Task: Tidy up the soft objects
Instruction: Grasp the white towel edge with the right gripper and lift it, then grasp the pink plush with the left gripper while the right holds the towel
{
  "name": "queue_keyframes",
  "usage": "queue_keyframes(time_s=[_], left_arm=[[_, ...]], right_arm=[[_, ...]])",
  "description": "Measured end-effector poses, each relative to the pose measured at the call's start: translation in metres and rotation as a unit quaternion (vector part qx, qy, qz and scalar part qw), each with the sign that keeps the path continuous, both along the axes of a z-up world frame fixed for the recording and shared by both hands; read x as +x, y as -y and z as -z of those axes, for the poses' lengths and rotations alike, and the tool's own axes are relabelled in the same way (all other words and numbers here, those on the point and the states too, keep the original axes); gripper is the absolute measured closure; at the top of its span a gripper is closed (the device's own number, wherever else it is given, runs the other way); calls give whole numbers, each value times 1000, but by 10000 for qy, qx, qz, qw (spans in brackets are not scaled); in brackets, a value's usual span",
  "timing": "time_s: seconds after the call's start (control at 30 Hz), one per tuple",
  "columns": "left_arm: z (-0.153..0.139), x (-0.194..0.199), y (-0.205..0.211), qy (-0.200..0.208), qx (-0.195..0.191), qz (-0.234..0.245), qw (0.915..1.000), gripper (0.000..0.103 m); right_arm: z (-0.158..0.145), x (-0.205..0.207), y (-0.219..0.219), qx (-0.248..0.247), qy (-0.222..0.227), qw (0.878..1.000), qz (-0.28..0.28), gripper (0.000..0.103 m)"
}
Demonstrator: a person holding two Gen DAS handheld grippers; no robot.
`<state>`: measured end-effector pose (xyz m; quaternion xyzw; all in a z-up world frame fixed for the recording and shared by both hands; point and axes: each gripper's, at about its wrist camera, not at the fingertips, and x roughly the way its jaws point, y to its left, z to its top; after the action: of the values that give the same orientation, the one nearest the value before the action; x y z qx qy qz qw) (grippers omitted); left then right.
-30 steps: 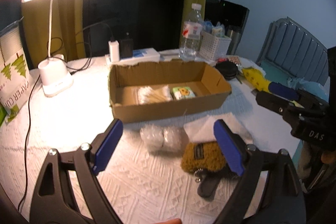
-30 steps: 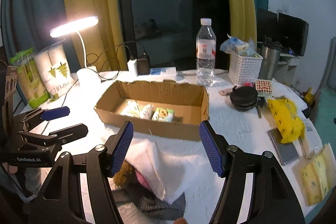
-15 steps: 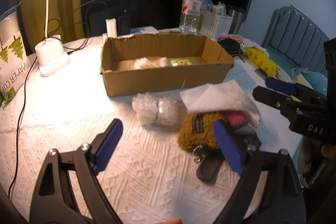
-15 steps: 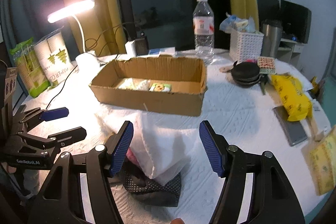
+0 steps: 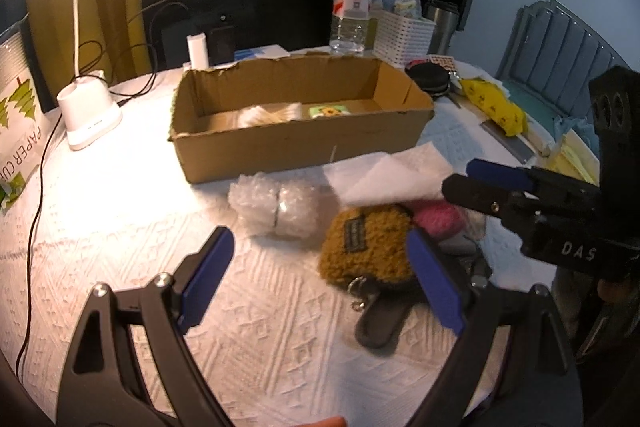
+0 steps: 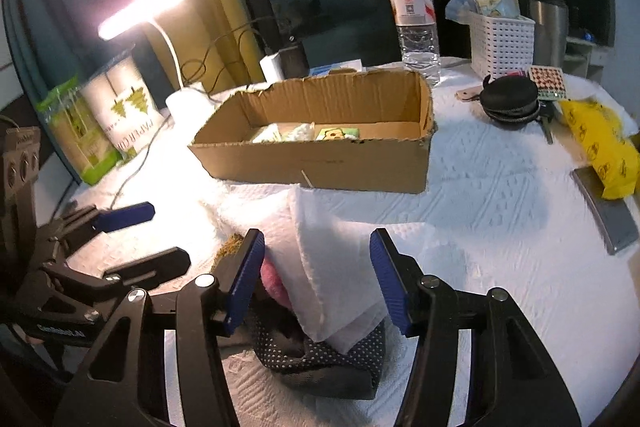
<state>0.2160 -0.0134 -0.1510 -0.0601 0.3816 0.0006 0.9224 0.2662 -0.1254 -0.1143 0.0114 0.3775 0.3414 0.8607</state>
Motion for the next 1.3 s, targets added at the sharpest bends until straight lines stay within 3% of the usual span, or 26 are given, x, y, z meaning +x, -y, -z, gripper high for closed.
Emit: queue_keyframes(time_s=[0.1,0.17,0.2,0.23,0.4,0.8,1.13,1.3], left_arm=[[-3,2,7,6,53,10,10000,14],[-4,3,11,3,80,20,10000,14],[-5,4,14,-1,107,28,9999,14],[-6,5,16,1,127,32,9999,14],[-10,12,32,7,228,130,9997,14],[-10,49,87,25,492,866,9950,14],[0,56,85,-187,502,773,9956,14],[2,62,89,-198,506,848,9949,14]], right_arm=[[1,2,5,30,0,10000,-49,45],[4,2,4,-73,31,9999,-65,63],[6,3,5,-69,-1,9999,-87,87],[8,3,6,-32,-29,9999,-93,95],[0,0,21,101,161,9998,-99,98],[-19,7,105,171,435,9959,779,98],[-45,4,177,109,925,9787,1829,98],[-22,19,167,-80,640,9849,1607,98]])
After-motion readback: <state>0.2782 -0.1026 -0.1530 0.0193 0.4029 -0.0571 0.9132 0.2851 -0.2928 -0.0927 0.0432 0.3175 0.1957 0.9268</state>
